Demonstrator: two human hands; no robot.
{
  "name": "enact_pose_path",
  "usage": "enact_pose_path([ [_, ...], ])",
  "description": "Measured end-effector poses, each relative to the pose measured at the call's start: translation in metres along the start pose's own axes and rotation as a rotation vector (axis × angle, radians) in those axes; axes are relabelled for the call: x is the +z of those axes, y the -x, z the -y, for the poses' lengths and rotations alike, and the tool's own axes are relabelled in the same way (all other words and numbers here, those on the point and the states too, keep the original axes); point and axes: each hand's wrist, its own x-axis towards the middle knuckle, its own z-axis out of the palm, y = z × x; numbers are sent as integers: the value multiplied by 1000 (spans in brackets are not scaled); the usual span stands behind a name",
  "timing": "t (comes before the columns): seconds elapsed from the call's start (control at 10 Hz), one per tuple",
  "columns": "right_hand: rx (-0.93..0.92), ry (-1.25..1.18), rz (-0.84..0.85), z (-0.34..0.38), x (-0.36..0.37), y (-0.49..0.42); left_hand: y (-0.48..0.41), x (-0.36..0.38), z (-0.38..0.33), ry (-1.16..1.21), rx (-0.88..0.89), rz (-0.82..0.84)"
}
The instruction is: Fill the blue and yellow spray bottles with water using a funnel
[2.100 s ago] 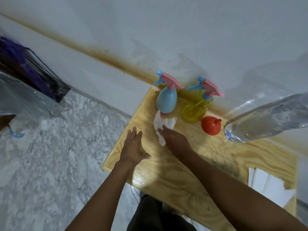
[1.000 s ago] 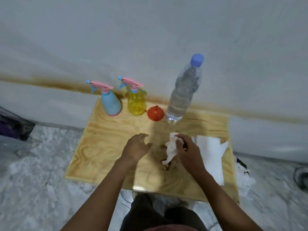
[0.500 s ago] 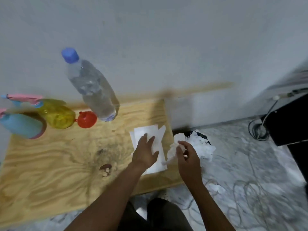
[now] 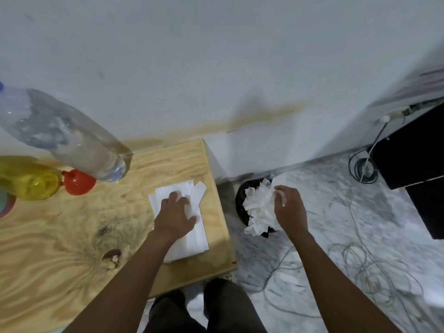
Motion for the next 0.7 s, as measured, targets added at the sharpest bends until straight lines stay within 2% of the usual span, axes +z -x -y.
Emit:
enact_pose_path([
  [0.2, 175, 97, 105, -46, 9, -57, -9, 0, 3, 25, -30, -8],
  [0.4, 332, 15, 214, -87, 31, -61, -9, 6, 12, 68, -3, -38],
  [0.6, 298, -48, 235, -85, 48, -32, 0, 5, 7, 37, -16, -1],
  [0.7, 256, -101, 232, -70, 54, -20, 5, 0, 4, -62, -13, 6],
])
